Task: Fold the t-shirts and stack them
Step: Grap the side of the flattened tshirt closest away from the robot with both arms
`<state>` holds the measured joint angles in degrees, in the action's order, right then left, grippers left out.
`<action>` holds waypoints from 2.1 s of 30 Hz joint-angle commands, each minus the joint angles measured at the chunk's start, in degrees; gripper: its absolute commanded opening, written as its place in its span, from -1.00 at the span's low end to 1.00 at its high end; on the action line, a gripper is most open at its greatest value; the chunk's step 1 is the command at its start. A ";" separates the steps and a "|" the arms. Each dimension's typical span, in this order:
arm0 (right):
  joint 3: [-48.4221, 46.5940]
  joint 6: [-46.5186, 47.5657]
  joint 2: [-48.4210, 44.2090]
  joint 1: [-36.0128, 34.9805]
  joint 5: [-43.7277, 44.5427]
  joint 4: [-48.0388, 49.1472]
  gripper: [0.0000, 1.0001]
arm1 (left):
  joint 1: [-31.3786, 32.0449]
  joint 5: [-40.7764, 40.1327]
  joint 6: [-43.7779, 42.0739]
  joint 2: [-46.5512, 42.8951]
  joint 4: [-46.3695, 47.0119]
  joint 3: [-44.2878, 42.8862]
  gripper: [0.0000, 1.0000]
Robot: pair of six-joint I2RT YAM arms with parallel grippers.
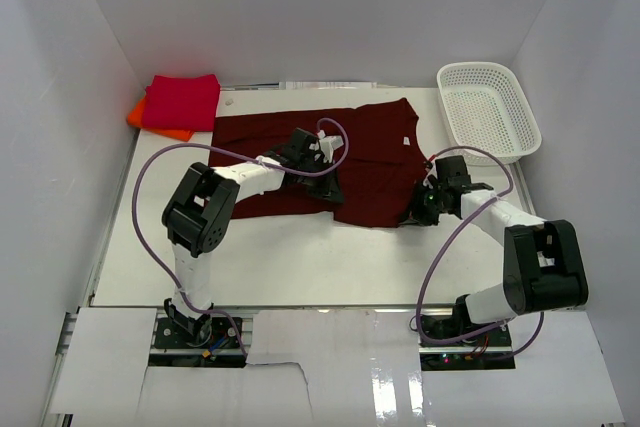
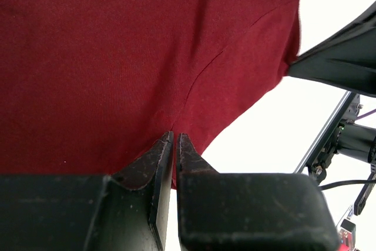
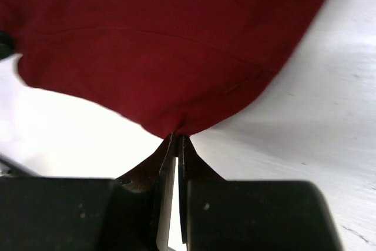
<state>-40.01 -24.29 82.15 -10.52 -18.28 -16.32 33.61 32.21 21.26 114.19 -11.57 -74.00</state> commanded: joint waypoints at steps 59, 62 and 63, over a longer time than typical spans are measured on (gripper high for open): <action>-20.04 7.50 -6.27 10.88 -0.44 3.31 0.72 | 3.40 -4.26 -1.57 -2.66 -1.26 -1.15 -0.57; -11.97 12.06 -11.99 10.79 -5.79 6.38 0.72 | 3.40 -4.69 -1.66 -3.36 -1.61 -1.06 -0.57; -10.28 13.03 -13.40 10.79 -6.93 6.73 0.68 | 3.40 -4.78 -1.74 -3.54 -1.61 -0.97 -0.57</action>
<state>-55.88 -20.88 71.02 -0.03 -21.76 -9.43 36.62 28.03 20.40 115.28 -12.78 -74.00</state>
